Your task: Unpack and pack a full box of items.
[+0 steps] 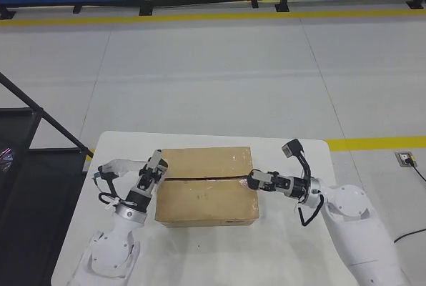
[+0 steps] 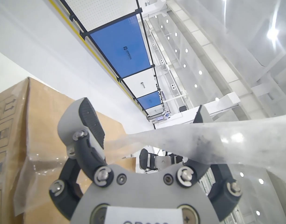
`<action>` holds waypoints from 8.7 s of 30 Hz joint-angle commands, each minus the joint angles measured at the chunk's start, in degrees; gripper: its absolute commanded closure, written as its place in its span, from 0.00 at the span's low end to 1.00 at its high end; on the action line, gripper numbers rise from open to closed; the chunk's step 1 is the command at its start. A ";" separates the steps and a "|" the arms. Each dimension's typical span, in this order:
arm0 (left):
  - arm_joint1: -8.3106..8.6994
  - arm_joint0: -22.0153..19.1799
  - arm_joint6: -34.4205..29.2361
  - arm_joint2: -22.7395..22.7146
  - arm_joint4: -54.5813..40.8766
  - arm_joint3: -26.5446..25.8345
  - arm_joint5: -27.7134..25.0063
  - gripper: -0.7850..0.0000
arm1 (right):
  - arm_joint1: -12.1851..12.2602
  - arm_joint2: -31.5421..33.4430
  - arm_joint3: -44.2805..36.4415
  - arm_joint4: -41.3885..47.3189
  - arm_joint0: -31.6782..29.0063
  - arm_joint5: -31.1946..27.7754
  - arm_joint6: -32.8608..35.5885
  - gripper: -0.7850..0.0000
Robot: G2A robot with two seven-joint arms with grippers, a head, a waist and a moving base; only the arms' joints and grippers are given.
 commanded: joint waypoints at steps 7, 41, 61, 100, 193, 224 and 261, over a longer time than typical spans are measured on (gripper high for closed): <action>-0.38 -1.40 -0.38 2.66 3.20 0.99 1.20 0.00 | 0.53 -0.11 -1.08 -0.52 -0.47 1.17 -0.02 0.00; -2.64 -7.64 0.80 11.08 6.40 6.23 3.65 0.00 | 2.23 -0.44 -1.00 1.40 -2.03 0.24 -1.03 0.00; 0.07 9.26 -6.48 -13.80 -11.81 -5.89 -1.86 0.00 | 0.23 -11.92 -1.36 -0.99 7.47 6.73 -5.93 0.00; -0.05 9.67 -8.53 -9.32 -9.30 -1.25 -5.04 0.00 | 2.24 -10.18 -4.89 -17.31 8.66 23.09 -6.96 0.00; 0.42 4.34 -14.91 -6.04 -9.58 0.75 -1.80 0.00 | 0.93 -13.81 0.58 -7.35 13.47 15.73 -5.36 1.00; 0.67 1.84 -18.06 -4.63 -13.17 3.43 -0.50 0.00 | 2.02 -13.65 -7.67 -23.03 11.15 7.04 -13.71 1.00; 1.58 3.75 -20.11 -8.24 -18.03 3.41 -2.76 0.00 | 3.08 -10.14 -18.61 -33.60 3.59 14.39 -19.72 1.00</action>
